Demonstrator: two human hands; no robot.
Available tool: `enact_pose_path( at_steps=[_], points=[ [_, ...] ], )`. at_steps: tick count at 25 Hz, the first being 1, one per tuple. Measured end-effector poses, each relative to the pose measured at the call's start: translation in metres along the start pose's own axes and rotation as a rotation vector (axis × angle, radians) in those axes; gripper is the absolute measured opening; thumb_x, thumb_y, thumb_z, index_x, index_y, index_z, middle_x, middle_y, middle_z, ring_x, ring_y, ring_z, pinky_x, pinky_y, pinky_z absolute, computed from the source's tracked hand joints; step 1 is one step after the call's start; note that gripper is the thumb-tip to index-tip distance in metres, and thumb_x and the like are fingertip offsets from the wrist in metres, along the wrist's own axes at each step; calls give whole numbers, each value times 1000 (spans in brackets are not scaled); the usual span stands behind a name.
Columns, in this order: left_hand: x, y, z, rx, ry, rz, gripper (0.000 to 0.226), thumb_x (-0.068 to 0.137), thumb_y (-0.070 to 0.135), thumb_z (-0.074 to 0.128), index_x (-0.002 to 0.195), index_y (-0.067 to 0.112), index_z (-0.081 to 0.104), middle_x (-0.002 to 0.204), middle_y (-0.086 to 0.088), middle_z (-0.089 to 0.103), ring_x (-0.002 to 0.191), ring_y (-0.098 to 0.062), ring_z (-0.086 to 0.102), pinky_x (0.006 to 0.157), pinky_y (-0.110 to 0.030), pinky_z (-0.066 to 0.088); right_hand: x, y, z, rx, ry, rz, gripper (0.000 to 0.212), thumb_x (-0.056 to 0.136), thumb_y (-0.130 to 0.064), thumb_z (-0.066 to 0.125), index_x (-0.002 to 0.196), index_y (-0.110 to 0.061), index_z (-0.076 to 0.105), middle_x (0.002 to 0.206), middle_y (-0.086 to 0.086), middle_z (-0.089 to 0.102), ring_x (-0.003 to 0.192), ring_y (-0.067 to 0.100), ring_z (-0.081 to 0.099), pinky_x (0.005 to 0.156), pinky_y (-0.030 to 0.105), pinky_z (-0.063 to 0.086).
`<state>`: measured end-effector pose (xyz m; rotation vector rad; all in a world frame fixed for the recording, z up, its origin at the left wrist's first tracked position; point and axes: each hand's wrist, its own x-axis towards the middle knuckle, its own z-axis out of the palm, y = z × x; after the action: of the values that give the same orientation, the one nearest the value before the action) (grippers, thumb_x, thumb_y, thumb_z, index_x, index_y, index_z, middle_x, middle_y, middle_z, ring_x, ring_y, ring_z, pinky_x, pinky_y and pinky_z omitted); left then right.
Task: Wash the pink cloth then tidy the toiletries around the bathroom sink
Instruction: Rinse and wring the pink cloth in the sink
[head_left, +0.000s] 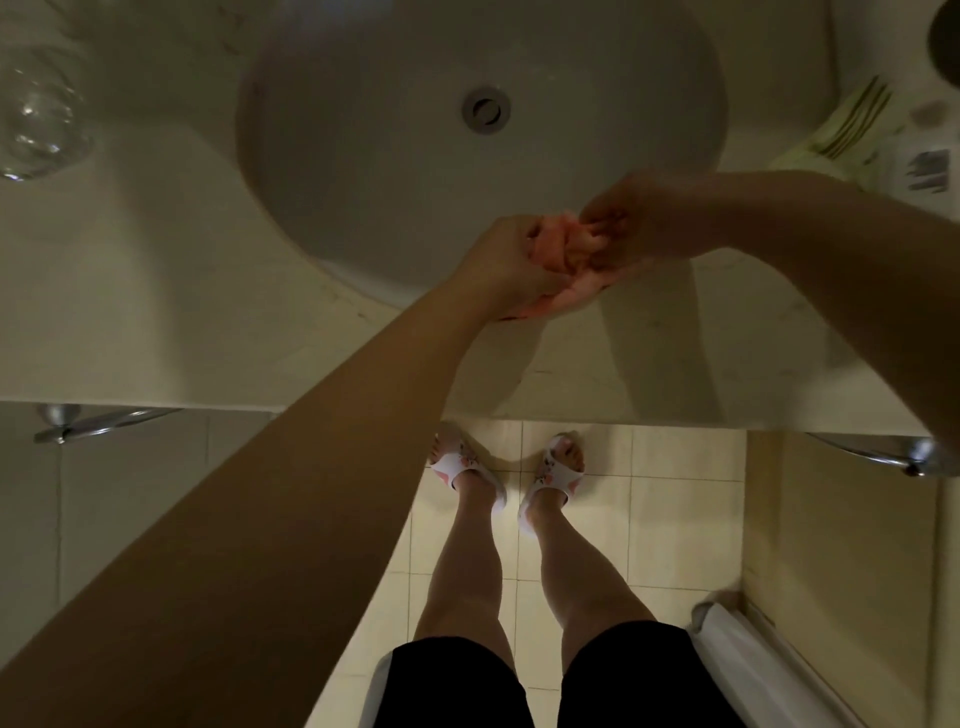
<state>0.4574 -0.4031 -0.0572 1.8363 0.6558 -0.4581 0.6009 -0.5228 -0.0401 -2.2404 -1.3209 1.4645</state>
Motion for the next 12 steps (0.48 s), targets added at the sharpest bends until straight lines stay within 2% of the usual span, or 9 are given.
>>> enact_pose_path(
  at_steps=[2,3,5,7,8,9,11,12],
  points=[
    [7,0,1,-13,-16,-1,26,78,7,72,94,20,57,79,14,58,71,2,55,49,-1,39,-1,2,-3,-24,4,2,21,84,-20,69,90,-36,56,97,-10,61,88,11,57,84,27,45],
    [8,-2,-4,13,-19,-5,33,76,10,75,103,19,57,84,12,60,75,-1,58,53,-3,43,2,-1,-1,-3,9,-2,19,84,-17,68,91,-32,58,92,-10,60,84,11,55,81,27,45],
    [9,-8,-19,72,-73,-37,59,71,16,80,123,21,52,100,5,62,87,-7,61,64,-15,52,9,-8,9,27,22,-27,12,83,-11,65,84,-21,59,75,-7,56,70,12,50,70,25,42],
    [14,-1,-25,153,-128,-37,74,68,13,81,133,23,46,112,5,57,94,-10,59,67,-23,53,12,-12,12,-52,44,-30,6,83,-12,63,83,-18,60,70,-5,55,64,12,47,59,18,39],
    [19,4,-26,235,-150,8,67,69,12,79,129,21,50,110,4,57,93,-11,59,68,-25,53,12,-12,11,-77,57,-26,8,84,-14,65,89,-19,62,75,-6,57,66,11,49,58,12,37],
    [22,11,-26,308,-163,47,51,71,14,76,118,19,58,104,4,61,91,-13,60,68,-27,51,13,-13,9,-81,77,-17,15,83,-17,67,97,-20,64,82,-6,59,73,10,52,60,10,36],
    [30,22,-25,323,-225,30,16,76,24,70,91,21,65,84,4,67,78,-9,63,60,-22,48,10,-6,9,-12,148,58,33,78,-24,73,108,-19,59,94,-4,61,82,12,56,65,19,43],
    [34,22,-25,296,-280,4,13,76,30,69,86,22,66,80,4,68,74,-7,65,62,-20,50,5,1,10,64,196,100,44,74,-27,77,111,-20,55,98,-2,62,85,14,58,68,26,47]
  ],
)
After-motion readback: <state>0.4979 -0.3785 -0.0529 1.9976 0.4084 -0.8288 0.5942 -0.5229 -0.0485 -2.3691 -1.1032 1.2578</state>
